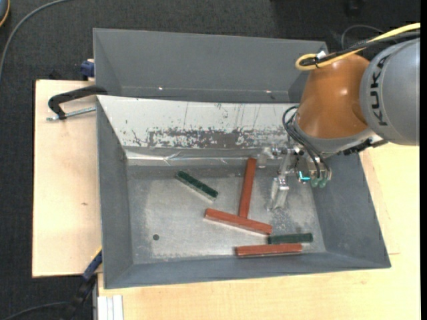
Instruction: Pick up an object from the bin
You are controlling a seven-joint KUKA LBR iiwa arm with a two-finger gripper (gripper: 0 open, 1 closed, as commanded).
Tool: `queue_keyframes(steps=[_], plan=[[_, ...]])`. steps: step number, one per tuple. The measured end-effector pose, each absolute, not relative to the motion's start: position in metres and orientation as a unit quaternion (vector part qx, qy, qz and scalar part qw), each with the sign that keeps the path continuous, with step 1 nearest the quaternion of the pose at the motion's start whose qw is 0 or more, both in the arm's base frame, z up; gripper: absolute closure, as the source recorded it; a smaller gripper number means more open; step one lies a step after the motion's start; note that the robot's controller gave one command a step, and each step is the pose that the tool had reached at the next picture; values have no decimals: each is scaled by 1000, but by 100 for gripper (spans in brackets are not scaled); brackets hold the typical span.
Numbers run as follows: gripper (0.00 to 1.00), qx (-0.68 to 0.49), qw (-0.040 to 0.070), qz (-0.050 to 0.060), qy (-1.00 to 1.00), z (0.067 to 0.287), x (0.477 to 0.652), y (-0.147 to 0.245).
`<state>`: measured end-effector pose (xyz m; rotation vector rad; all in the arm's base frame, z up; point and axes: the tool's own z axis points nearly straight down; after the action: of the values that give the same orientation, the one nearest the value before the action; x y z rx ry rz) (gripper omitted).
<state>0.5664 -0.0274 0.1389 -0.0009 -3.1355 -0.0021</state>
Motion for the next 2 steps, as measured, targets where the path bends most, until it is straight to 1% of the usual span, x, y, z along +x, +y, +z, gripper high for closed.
queue_keyframes(steps=[1, 2], plan=[[0, 177, 1, -2, -984, 69, 529, 32], [100, 175, 0, -1, -984, 70, 530, 31]])
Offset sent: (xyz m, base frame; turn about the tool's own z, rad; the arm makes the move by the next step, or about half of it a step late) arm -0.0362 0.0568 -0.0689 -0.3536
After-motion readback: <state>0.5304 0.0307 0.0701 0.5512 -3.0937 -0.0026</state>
